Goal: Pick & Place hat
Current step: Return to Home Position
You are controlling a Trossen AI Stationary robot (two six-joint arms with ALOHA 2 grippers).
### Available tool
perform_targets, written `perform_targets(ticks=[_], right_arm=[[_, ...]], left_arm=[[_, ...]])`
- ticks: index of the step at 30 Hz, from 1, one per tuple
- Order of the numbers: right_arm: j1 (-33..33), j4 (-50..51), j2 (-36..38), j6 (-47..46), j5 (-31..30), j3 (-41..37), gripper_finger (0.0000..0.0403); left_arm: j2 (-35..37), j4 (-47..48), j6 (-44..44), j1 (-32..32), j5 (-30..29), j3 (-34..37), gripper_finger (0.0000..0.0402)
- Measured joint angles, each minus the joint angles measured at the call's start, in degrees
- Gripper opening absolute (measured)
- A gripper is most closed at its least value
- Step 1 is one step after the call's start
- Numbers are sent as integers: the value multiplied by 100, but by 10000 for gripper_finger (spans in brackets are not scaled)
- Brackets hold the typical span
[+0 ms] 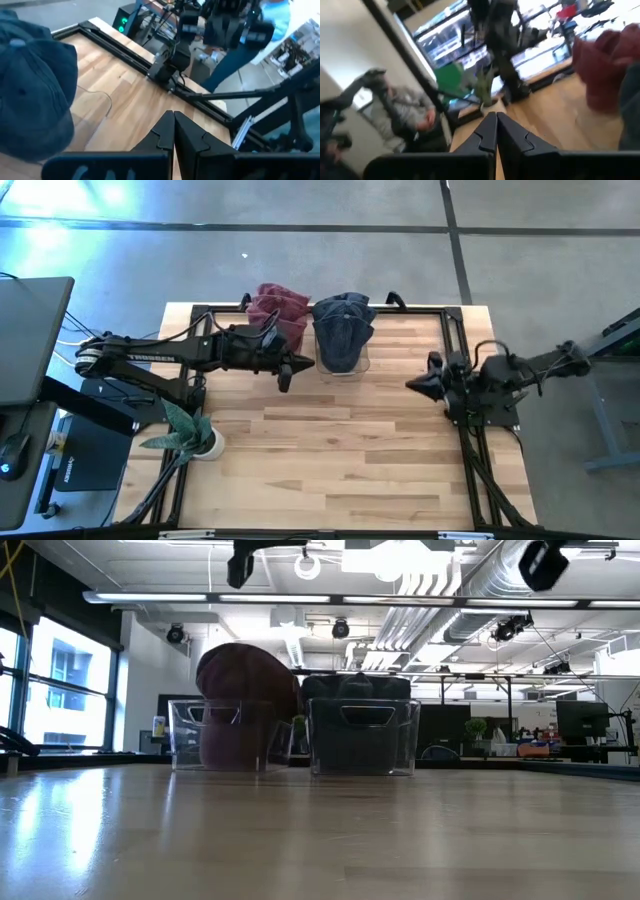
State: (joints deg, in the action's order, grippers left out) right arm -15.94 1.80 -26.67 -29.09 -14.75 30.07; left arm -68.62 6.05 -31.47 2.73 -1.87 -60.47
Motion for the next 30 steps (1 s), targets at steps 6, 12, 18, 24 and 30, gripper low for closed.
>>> perform_targets(ticks=[6, 12, 18, 24, 30], right_arm=[[-596, -432, 781, 255, -24, -956, 2], [-491, -1470, 1696, 551, 124, -2183, 1], [23, -1265, 2531, 411, 292, -2945, 1], [578, -649, 2643, 1182, 633, -2949, 1], [1134, -386, 2641, 1406, 1275, -2949, 0]], left_arm=[[-2, 8, -681, -27, -166, -2, 1], [-2, -5, -941, -26, -174, -2, 1], [-2, -25, -931, -11, -135, -2, 1], [222, 291, -782, -9, 19, -6, 1], [686, 1015, -565, -9, 18, 3, 1]])
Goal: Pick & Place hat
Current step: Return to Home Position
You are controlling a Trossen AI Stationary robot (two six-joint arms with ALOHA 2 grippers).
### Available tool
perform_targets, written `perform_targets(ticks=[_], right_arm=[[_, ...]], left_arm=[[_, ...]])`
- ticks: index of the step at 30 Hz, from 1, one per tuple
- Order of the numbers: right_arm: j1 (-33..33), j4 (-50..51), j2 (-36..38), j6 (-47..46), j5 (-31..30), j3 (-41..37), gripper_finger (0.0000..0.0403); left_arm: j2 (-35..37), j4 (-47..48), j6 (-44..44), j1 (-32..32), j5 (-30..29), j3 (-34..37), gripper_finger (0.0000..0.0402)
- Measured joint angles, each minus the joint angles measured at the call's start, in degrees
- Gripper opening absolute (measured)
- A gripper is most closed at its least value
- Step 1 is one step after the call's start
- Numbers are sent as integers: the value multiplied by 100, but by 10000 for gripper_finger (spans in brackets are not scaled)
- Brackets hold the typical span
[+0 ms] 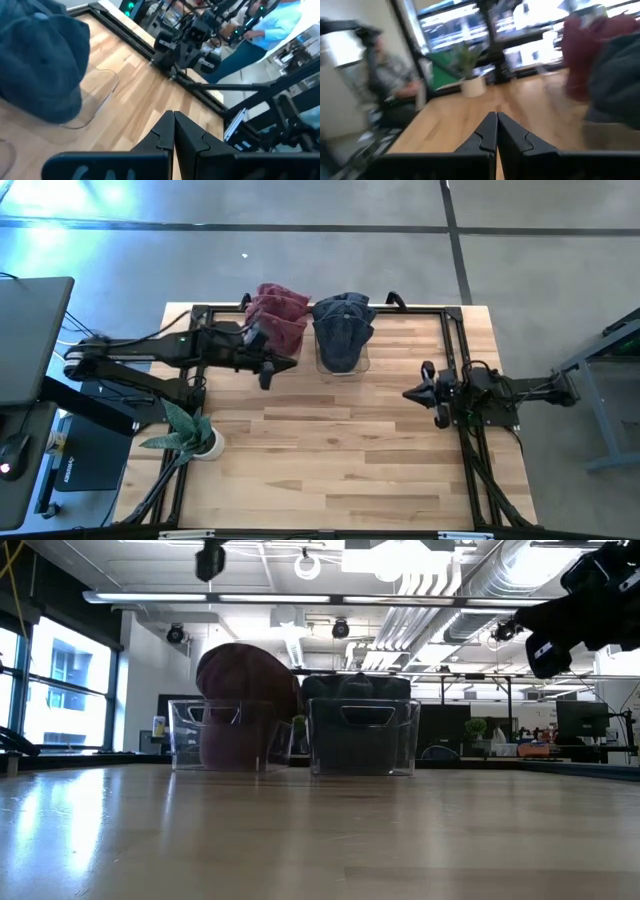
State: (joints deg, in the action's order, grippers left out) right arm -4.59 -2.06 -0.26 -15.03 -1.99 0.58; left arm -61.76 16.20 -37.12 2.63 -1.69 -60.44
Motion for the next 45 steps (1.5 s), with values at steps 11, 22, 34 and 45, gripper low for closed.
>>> perform_targets(ticks=[11, 22, 34, 45], right_arm=[[122, 91, -117, -139, 238, 7, 12], [119, 87, -120, -139, 211, 7, 8], [119, 63, -122, -141, 198, 4, 11], [117, 58, -124, -141, 208, 4, 12]], left_arm=[[1063, 465, 789, -1, -15, 771, 0], [3235, -656, 1374, 732, 476, 3234, 0], [5736, -694, 1900, 1389, 1168, 4891, 0], [6138, -801, 1638, 1375, 785, 5566, 0]])
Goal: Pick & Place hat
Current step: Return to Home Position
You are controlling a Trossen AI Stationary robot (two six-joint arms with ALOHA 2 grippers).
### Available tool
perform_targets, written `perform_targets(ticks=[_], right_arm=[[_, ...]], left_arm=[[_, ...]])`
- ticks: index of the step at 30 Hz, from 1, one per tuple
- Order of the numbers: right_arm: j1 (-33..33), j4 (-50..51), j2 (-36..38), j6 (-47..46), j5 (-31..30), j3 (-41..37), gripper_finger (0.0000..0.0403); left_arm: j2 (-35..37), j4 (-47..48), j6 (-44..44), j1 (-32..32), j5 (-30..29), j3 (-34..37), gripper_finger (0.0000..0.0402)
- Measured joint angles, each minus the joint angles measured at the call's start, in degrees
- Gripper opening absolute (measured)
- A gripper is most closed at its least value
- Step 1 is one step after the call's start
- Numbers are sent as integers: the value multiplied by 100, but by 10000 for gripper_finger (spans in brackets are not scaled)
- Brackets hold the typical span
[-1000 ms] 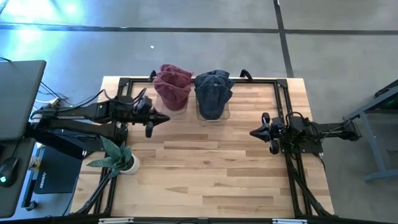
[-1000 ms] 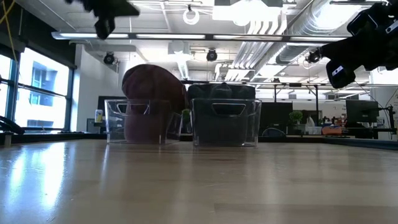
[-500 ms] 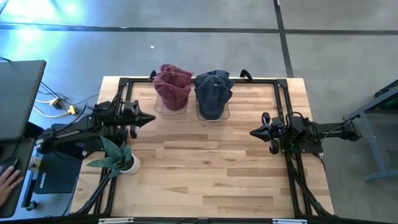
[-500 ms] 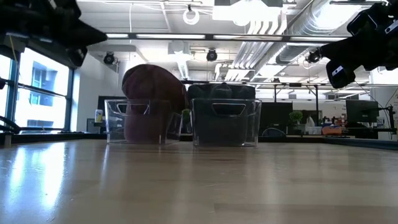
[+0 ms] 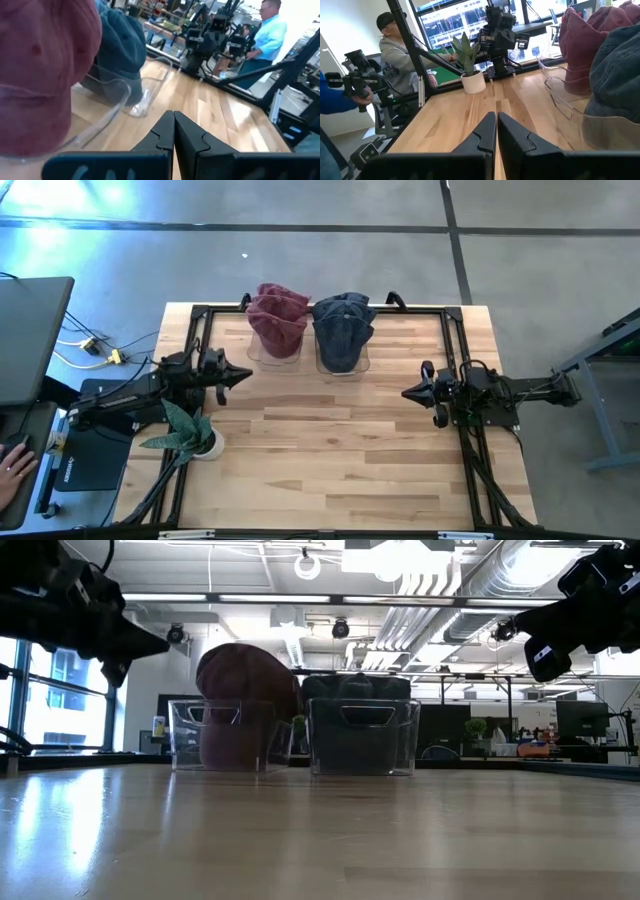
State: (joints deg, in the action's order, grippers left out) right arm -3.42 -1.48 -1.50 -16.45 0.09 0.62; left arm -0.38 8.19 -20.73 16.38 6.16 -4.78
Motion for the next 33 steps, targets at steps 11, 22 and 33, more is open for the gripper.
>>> perform_targets(ticks=[11, 22, 33], right_arm=[[0, 0, 0, 0, 10, -2, 12], [0, 0, 0, 0, 10, -2, 12], [0, 0, 0, 0, 8, -2, 12]], left_arm=[[2, -892, 444, 0, 312, 330, 0], [2, -819, 718, -919, -210, 346, 0], [-69, -770, 1301, -1716, -638, 352, 0]])
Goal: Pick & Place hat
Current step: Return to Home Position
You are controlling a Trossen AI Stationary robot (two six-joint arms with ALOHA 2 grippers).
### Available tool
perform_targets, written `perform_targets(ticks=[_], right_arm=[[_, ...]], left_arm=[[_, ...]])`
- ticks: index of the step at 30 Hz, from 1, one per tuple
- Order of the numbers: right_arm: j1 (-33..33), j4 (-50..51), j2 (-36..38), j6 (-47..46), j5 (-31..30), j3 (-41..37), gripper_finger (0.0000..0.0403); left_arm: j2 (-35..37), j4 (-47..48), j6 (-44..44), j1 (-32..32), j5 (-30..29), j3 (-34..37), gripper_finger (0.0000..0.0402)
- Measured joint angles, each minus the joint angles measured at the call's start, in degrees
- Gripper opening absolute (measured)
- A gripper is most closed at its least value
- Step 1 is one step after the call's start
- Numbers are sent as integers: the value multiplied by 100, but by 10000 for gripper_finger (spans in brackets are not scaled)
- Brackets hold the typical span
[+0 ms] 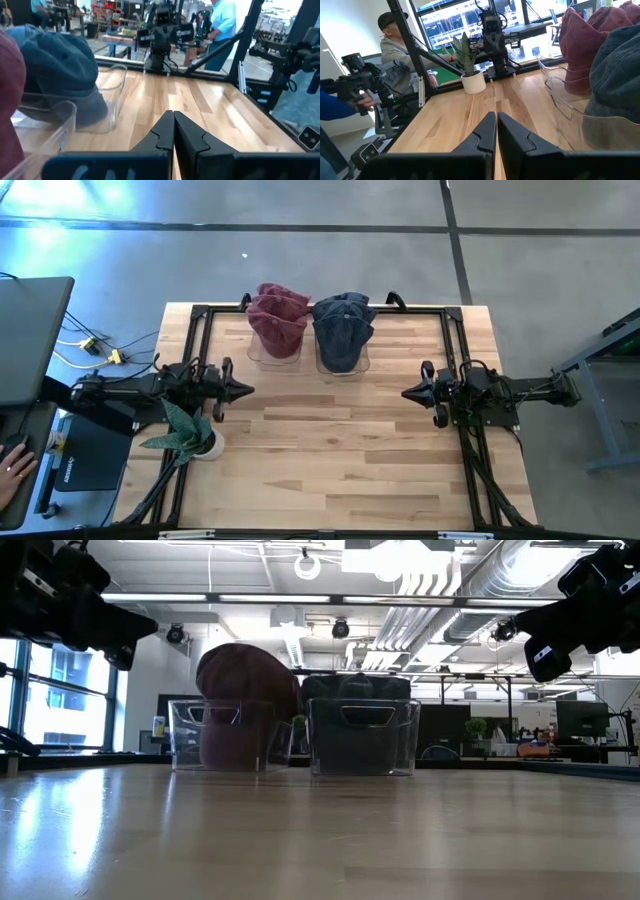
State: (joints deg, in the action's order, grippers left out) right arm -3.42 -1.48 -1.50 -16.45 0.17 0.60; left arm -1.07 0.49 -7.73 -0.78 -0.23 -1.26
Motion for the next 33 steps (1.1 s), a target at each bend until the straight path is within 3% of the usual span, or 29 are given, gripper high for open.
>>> perform_targets(ticks=[5, 33], right_arm=[[2, 0, 0, 0, 1, 0, 12], [1, 12, 74, -53, -72, -2, 12]], left_arm=[[-24, -22, 0, 1, 219, 0, 1], [-26, -35, -4, 1, 262, 4, 1]])
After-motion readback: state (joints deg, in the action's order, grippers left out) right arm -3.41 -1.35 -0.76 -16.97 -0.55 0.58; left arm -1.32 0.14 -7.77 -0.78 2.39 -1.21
